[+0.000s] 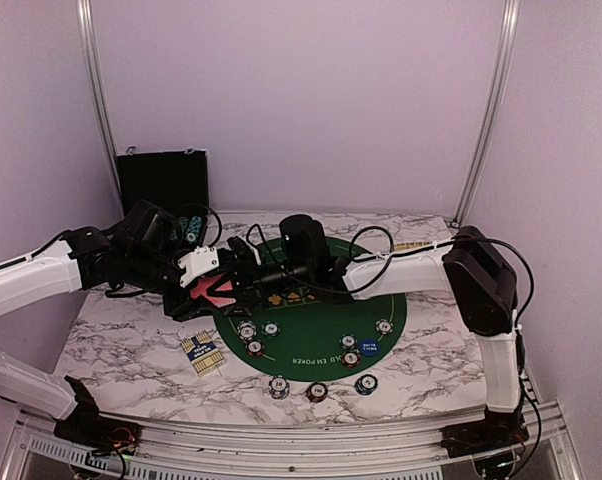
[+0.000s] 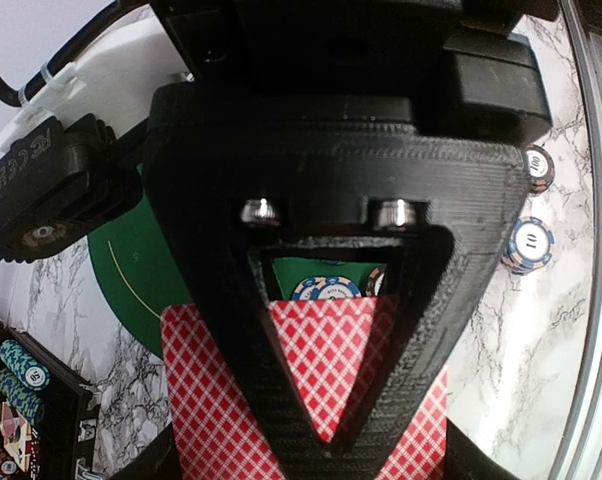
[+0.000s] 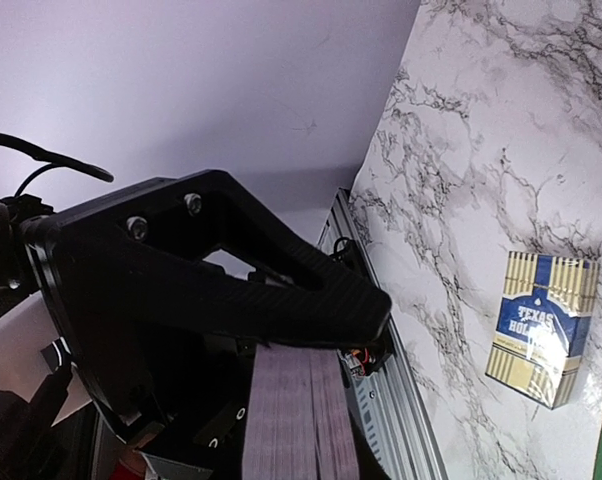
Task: Distribute texas hold em gaming equipment
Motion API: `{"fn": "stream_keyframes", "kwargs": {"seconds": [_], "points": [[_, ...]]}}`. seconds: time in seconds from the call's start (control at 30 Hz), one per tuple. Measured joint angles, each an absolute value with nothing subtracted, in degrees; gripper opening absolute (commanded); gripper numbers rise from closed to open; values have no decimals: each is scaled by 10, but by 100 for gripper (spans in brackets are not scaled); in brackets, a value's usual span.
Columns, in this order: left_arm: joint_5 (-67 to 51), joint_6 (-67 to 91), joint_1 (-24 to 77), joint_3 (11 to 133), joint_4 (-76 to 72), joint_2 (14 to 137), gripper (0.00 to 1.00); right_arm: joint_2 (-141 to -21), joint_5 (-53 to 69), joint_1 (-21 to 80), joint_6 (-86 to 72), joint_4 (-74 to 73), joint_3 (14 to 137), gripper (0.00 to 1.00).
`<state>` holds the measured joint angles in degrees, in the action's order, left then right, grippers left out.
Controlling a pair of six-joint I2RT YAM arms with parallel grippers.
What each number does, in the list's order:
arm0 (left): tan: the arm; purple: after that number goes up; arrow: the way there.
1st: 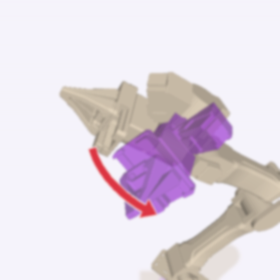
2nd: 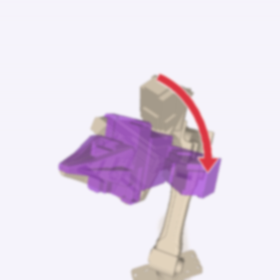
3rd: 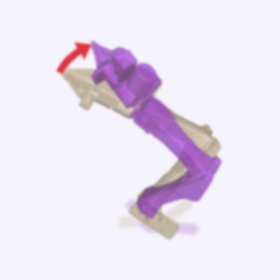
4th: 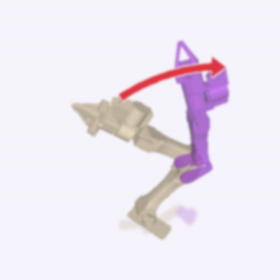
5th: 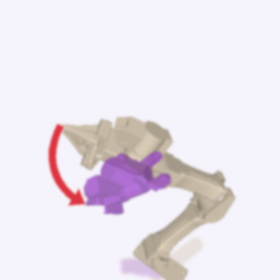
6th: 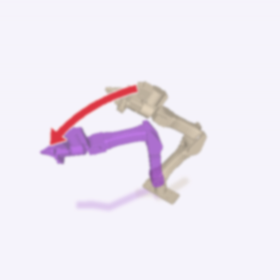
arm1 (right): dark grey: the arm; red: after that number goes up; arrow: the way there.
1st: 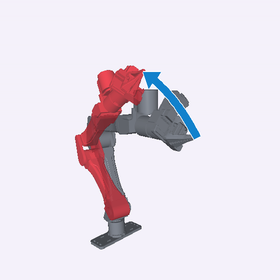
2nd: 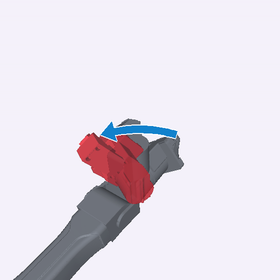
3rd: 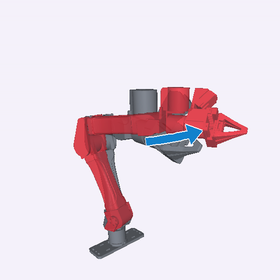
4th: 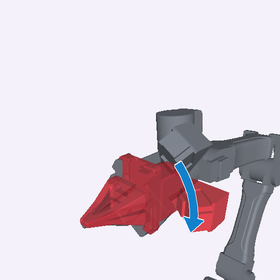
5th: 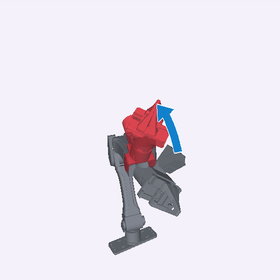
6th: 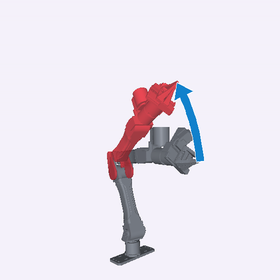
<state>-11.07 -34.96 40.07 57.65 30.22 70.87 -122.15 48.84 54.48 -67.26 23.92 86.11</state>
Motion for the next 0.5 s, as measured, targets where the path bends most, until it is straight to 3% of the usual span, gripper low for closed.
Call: {"fn": "stream_keyframes", "kwargs": {"seconds": [0.17, 0.5], "points": [[-107, -349, 401, 576, 302, 709, 52, -1221, 487, 545, -661, 217, 862, 49], [-105, -345, 401, 576, 303, 708, 46, -1221, 487, 545, -660, 204, 862, 61]]}}
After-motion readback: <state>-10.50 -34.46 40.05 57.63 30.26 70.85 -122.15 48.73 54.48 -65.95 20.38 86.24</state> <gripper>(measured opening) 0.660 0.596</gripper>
